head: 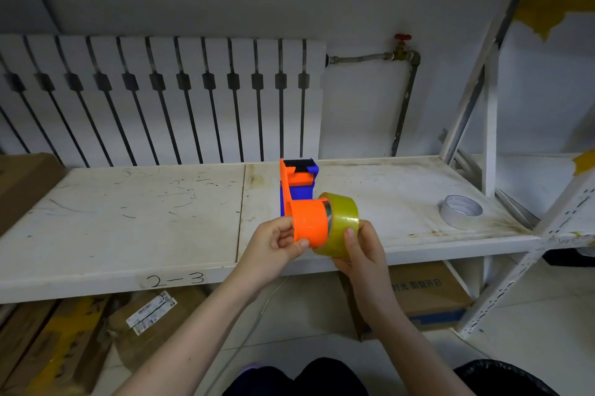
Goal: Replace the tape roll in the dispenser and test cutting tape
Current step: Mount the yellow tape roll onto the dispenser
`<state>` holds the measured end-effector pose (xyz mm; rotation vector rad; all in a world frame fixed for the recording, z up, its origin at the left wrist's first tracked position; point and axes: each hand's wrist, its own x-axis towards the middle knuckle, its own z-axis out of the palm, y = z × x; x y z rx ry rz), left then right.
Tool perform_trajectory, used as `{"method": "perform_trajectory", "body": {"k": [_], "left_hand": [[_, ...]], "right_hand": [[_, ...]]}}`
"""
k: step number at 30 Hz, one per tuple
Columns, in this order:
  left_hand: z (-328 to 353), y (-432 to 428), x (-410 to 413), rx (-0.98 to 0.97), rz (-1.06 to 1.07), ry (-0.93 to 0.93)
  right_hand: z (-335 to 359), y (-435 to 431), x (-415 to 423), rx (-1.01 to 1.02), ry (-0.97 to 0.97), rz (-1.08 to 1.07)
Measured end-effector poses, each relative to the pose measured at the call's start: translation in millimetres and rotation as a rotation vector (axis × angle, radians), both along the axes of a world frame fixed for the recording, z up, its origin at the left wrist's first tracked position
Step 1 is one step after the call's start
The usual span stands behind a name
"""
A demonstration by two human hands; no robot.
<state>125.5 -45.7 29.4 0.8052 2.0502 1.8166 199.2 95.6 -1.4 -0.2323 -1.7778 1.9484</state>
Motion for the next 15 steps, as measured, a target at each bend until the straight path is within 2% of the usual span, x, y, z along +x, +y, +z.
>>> {"method": "perform_trajectory", "body": {"k": [2, 6, 11, 13, 15], "left_hand": [[0.6, 0.5, -0.6, -0.015, 0.000, -0.012], [3.3, -0.1, -3.9, -0.099, -0.005, 0.039], [-0.6, 1.2, -1.0, -0.067, 0.058, 0.045], [-1.7, 1.5, -2.0, -0.072, 0.082, 0.053], [-2.8, -0.6, -5.4, -0.102, 0.085, 0.070]], "right_hand": [[-0.8, 1.0, -1.2, -0.171, -0.068, 0.033], [-4.4, -0.1, 0.5, -0.201, -0.122, 0.028], [2.0, -0.3, 2.1, -0.364, -0.134, 0.058], [2.5, -2.8, 3.7, -0.332, -0.130, 0.048], [1.6, -6.5, 5.8, -0.187, -0.106, -0.026]]}}
